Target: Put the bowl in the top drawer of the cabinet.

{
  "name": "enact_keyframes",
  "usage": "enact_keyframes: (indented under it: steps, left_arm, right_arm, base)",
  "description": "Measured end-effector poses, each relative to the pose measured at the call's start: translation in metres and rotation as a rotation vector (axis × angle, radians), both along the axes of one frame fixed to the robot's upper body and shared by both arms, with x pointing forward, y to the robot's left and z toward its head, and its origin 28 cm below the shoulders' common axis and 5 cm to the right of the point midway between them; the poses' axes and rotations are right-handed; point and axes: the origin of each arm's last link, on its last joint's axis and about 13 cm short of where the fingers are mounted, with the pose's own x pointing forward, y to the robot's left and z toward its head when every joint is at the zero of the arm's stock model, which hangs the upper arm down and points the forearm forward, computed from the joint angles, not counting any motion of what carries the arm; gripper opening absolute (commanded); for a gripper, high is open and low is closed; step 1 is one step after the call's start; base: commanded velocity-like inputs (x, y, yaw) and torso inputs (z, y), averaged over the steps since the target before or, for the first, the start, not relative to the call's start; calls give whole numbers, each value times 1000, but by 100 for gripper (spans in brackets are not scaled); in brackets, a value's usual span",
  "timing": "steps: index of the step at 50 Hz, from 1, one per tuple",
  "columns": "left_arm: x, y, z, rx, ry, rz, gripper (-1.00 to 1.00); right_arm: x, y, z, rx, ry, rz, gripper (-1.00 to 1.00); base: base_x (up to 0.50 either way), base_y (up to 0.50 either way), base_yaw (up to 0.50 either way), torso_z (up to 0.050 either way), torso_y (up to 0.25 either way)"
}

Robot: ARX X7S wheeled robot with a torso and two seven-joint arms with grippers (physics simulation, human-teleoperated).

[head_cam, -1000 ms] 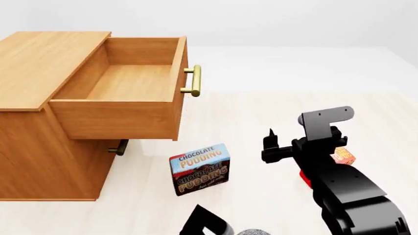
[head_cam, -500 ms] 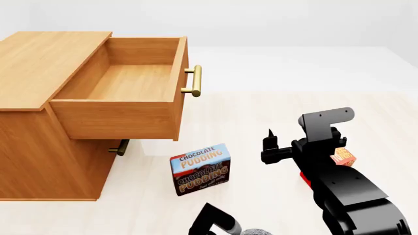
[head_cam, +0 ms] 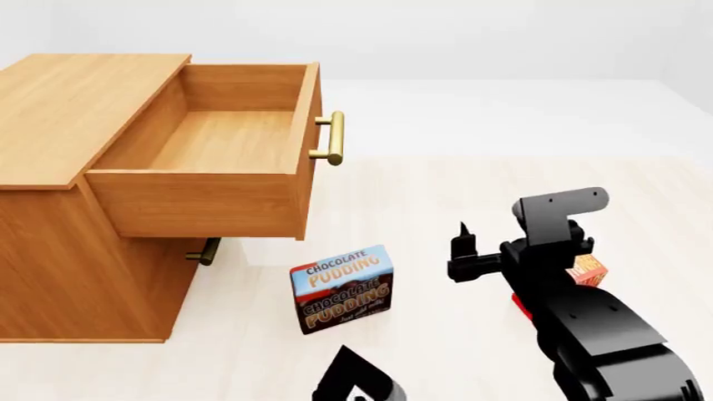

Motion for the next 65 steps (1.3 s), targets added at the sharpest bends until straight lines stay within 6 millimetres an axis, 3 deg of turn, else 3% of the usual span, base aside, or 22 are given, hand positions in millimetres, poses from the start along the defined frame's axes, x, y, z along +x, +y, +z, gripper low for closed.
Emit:
enact_keyframes:
  steps: [38,65]
  left_arm:
    - [8,40,81,-222,-92,160,-100]
    - [14,77,127,-364,-192,291,-100]
  right_arm:
    - [-3,-4,-4,18,2,-6,100]
    - [-7,-6,-13,38,18,-11,100]
  base:
    - [0,0,0,0,0]
    - [0,0,0,0,0]
